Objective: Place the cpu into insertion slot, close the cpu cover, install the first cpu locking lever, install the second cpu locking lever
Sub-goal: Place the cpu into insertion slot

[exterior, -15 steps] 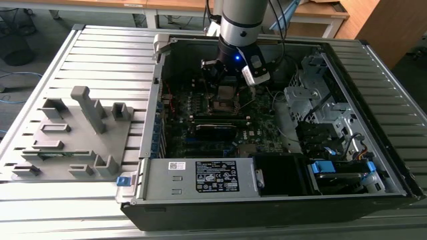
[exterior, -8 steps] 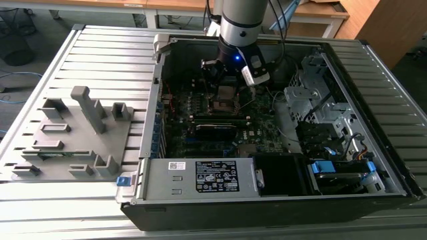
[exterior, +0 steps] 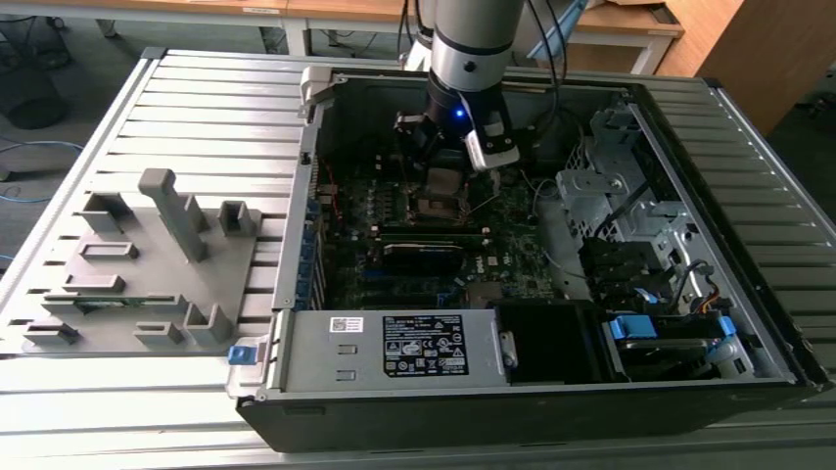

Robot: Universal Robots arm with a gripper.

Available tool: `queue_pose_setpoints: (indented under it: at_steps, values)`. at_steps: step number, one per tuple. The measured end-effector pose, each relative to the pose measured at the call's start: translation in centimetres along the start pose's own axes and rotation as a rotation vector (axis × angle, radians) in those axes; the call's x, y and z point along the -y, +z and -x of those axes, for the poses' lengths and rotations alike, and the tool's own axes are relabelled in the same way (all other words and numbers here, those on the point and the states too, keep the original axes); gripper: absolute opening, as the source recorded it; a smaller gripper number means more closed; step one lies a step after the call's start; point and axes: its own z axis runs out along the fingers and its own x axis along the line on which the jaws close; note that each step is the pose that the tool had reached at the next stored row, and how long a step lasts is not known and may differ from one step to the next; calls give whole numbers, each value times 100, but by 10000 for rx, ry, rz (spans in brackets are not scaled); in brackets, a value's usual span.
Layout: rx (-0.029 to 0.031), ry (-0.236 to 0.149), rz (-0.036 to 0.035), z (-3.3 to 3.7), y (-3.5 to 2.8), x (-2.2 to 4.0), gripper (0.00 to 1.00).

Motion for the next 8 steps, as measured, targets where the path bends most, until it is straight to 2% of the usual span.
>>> queue_pose_setpoints:
  at_steps: [6,8]
  values:
    - [93,1092,17,0,3,0,54]
    - [115,1346,21,0,4,0,54]
